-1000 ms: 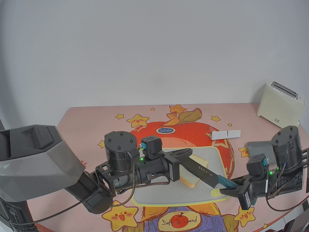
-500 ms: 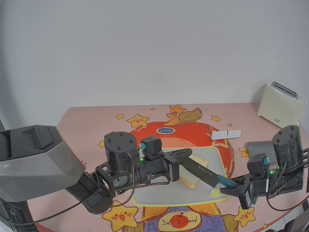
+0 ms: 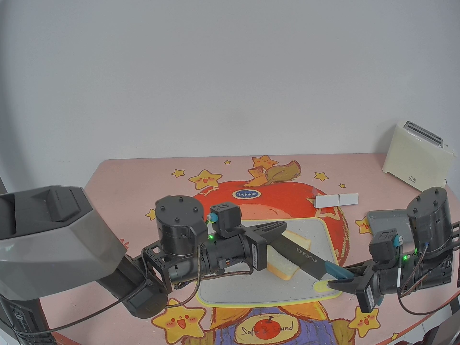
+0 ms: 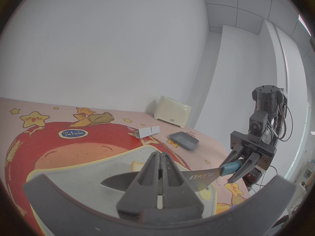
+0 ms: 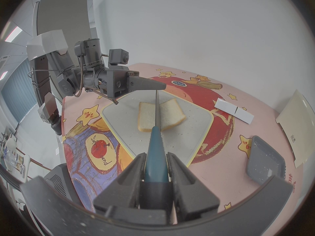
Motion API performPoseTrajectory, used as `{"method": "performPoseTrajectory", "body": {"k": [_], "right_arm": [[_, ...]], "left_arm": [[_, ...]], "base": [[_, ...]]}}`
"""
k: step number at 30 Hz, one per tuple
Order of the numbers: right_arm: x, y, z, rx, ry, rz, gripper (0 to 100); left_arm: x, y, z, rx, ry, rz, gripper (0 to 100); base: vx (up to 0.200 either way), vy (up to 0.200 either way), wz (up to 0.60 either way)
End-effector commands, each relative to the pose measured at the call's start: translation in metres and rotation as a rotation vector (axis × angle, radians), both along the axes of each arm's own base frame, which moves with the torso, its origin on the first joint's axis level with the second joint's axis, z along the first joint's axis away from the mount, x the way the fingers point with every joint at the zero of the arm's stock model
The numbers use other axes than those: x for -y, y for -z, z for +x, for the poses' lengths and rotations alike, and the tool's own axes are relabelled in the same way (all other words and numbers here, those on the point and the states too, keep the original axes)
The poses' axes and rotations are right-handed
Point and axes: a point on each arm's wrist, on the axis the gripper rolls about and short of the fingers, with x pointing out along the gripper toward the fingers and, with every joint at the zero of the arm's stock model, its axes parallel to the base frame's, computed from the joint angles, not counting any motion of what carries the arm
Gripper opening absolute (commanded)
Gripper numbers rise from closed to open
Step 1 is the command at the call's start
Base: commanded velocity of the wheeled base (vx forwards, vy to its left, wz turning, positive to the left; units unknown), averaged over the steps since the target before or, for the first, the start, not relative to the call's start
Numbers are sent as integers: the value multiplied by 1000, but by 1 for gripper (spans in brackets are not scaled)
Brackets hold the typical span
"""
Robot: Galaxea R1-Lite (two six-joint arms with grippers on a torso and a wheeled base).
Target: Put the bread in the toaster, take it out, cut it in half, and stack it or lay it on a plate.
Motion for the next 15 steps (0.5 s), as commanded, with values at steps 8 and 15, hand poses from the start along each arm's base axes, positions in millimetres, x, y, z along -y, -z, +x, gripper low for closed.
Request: {"method": "performPoseTrajectory", "body": {"k": [8, 15], "right_arm": [[-1, 7, 1, -29, -2, -25, 0], [-1, 6, 0, -24, -2, -21, 0]], "left_arm": [[-1, -10, -2, 23, 0, -21, 0], [-2, -8, -3, 18, 1, -16, 0]], "base": [[0, 0, 0], [0, 0, 0]]}}
